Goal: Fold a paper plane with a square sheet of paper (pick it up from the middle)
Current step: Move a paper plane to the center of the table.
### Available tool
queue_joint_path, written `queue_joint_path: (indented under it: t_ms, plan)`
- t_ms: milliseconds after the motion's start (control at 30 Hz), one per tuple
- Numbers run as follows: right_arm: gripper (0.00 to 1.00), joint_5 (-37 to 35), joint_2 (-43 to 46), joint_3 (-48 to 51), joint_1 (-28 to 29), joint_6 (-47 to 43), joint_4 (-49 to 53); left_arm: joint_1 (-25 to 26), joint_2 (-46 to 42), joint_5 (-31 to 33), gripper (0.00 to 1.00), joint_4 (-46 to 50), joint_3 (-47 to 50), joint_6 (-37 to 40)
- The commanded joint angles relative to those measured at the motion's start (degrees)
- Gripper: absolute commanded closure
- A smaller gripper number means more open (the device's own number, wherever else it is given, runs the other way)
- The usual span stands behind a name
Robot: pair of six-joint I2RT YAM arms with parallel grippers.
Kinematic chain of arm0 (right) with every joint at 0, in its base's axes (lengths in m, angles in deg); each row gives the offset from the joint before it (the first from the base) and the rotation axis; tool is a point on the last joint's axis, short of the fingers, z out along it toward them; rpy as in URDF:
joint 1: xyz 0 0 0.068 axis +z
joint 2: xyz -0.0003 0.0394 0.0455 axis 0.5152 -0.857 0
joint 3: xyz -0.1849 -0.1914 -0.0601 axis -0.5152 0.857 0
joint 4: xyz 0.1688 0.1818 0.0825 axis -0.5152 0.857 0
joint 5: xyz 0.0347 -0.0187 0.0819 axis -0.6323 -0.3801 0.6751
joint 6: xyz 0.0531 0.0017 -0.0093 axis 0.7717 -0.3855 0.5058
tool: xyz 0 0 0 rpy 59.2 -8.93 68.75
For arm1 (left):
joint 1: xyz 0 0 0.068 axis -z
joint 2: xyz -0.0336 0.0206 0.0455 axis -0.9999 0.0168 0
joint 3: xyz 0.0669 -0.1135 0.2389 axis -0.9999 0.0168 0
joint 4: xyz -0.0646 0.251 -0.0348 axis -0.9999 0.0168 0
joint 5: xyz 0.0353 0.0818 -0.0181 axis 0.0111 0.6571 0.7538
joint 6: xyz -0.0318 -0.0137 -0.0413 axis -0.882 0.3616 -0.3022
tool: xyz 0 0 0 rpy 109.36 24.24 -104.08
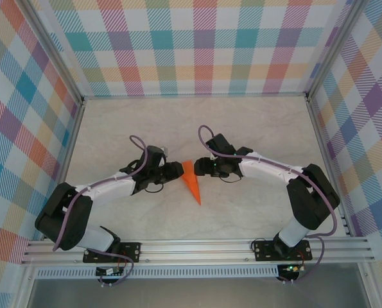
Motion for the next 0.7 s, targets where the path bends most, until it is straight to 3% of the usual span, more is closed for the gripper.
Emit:
queue_joint_path:
  t_ms: [0, 300, 433, 667]
  plan:
    - [0.27, -0.12, -0.16, 0.85, -0.18, 0.6, -0.82, 1.94, 0.56, -1.5, 0.49, -0.24, 1.1, -3.12]
    - [0.2, 2.31, -1.93, 0.51, -0.1, 0.27, -1.18, 2.86, 4.89, 2.28, 0.66, 2.5, 0.79, -3.66]
    - [0.26, 4.31, -2.48, -0.13, 0.68, -0.51, -0.56, 2.85, 4.45, 3.85, 0.75, 3.8, 2.32, -3.55]
    - [0.38, 1.55, -4.9, -2.8, 6.26, -3.31, 2.32, 2.84, 4.09, 4.24, 0.81, 3.79, 2.88, -3.51]
